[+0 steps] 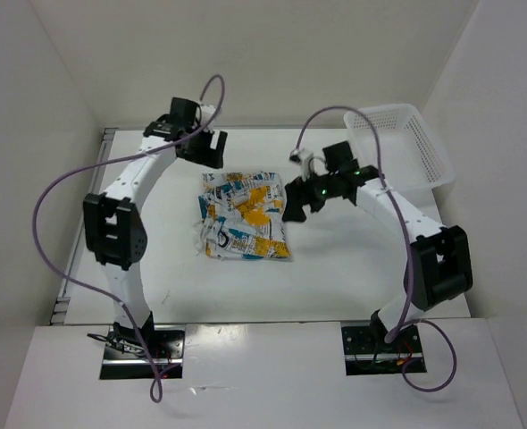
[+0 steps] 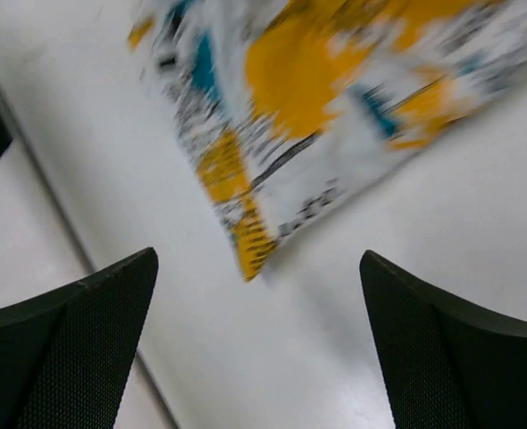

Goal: Fold and stack the shorts
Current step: Fold the shorts

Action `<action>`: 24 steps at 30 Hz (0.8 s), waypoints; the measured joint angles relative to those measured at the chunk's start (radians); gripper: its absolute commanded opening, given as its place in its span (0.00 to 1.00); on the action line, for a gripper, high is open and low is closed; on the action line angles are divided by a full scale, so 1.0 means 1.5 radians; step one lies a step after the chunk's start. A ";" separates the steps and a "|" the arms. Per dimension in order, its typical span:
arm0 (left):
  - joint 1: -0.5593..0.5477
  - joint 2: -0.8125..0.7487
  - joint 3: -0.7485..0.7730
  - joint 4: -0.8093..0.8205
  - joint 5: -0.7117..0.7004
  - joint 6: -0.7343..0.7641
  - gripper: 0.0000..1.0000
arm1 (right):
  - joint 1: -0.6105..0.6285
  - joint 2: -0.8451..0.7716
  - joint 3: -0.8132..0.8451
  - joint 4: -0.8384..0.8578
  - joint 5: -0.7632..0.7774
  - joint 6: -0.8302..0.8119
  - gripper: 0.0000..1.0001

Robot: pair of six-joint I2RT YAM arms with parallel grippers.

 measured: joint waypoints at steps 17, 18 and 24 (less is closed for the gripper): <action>0.357 -0.478 -0.462 0.127 -0.185 0.000 1.00 | -0.268 -0.064 0.143 -0.046 0.315 0.015 0.98; 0.368 -0.483 -0.482 0.117 -0.182 0.000 1.00 | -0.269 -0.070 0.143 -0.057 0.313 0.022 0.98; 0.381 -0.532 -0.499 0.105 -0.161 0.000 1.00 | -0.269 -0.146 0.142 -0.070 0.330 0.079 0.98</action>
